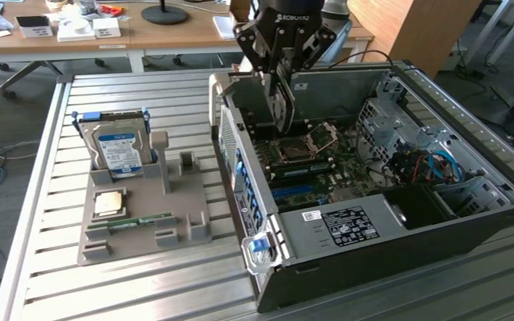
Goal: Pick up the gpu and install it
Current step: 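Pick up the gpu and move the gpu toward the slot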
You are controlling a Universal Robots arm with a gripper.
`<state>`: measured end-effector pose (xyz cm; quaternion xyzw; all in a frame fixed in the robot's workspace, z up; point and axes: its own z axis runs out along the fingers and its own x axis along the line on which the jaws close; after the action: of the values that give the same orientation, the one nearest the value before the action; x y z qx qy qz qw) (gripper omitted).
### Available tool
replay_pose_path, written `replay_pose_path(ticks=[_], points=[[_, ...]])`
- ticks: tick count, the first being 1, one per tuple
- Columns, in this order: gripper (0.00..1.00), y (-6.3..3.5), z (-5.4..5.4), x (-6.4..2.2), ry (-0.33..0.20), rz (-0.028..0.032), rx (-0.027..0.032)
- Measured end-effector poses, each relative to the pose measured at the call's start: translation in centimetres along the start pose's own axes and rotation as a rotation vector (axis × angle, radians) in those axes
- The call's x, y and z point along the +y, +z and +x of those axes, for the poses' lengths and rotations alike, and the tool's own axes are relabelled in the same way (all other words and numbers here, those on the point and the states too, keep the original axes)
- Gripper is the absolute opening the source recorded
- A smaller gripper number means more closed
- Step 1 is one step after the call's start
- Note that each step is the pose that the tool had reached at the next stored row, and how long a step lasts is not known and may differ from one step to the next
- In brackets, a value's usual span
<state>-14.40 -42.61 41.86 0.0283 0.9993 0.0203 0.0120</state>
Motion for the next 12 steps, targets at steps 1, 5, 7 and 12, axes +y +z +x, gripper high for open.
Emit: replay_pose_path(ticks=[1,5,7,12], points=[[0.27,0.01,-0.3,0.03,0.0,0.0,0.0],[0.27,0.04,-1.3,0.17,0.0,-0.0001,0.0],[0.27,0.05,-1.9,0.23,-0.001,-0.0002,0.0],[0.27,0.09,-3.2,0.39,-0.001,-0.0004,0.0]])
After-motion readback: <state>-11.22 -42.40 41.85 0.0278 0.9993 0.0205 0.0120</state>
